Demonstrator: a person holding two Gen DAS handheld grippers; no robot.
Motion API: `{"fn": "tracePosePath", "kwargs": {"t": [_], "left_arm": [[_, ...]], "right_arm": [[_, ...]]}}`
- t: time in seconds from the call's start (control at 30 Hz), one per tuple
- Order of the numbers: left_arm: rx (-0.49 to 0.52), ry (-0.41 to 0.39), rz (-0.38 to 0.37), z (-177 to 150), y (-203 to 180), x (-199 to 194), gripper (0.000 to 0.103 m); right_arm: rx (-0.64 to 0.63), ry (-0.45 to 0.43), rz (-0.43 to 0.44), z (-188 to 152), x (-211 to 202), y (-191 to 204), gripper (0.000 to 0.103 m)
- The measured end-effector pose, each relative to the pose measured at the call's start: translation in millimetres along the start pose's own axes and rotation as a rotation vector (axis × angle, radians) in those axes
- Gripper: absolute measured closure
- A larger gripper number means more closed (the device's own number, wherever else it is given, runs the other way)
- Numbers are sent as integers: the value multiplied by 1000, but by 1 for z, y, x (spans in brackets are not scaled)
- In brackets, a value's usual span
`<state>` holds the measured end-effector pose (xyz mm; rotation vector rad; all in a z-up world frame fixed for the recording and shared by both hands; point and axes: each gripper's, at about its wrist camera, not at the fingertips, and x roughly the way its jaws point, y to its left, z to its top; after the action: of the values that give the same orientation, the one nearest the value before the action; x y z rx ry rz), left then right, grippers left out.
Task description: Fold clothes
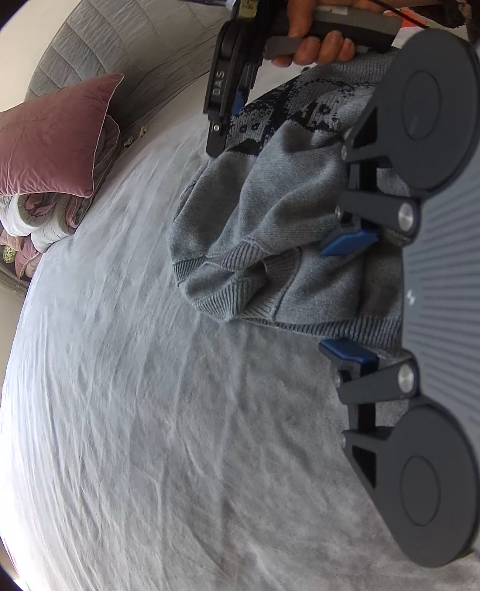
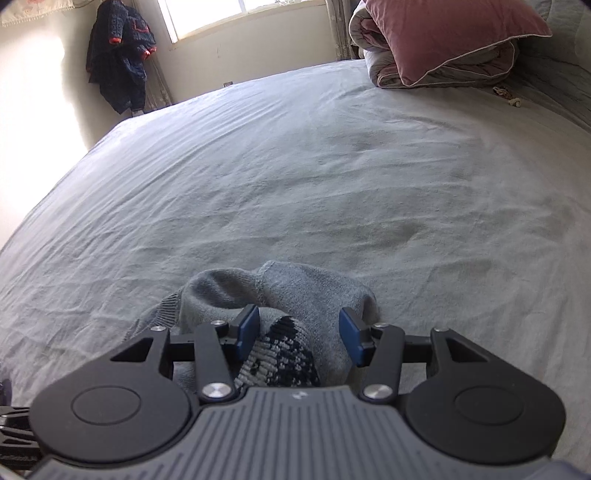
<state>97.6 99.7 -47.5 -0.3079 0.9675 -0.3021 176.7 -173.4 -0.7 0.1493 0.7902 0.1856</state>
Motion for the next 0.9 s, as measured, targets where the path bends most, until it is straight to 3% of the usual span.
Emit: {"fn": "tracePosePath", "kwargs": {"t": [0.23, 0.33, 0.43, 0.6, 0.73, 0.9], "left_arm": [[21, 10, 2, 0, -2, 3, 53], [22, 7, 7, 0, -2, 3, 55], [27, 1, 17, -1, -3, 4, 61], [12, -11, 20, 1, -2, 1, 66], [1, -24, 21, 2, -3, -1, 65], [7, -31, 32, 3, -3, -1, 60]], "right_arm": [[-24, 27, -16, -11, 37, 11, 55], [-33, 8, -20, -13, 42, 14, 78], [-23, -18, -28, -12, 38, 12, 86], [-17, -103, -91, -6, 22, 10, 89], [23, -167, -167, 2, 6, -5, 89], [109, -187, -251, 10, -10, -37, 89]]}}
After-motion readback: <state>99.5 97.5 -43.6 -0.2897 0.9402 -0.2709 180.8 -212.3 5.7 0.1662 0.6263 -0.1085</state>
